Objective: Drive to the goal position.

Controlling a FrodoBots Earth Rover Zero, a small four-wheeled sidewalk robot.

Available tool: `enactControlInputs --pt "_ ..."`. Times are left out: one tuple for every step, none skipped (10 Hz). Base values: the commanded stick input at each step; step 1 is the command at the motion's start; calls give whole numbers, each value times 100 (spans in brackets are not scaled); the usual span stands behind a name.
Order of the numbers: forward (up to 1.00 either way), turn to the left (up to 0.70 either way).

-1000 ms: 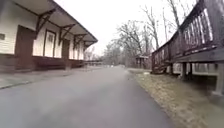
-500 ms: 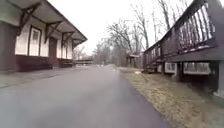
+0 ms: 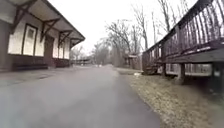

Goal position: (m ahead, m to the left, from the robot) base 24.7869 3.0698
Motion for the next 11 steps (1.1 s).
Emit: enactControlInputs --pt "70 0" --pt "70 0" --pt "70 0" --pt "70 0" --pt "70 0" --pt "70 0" --pt "70 0" --pt "70 0" --pt "70 0" --pt "70 0" --pt "70 0"
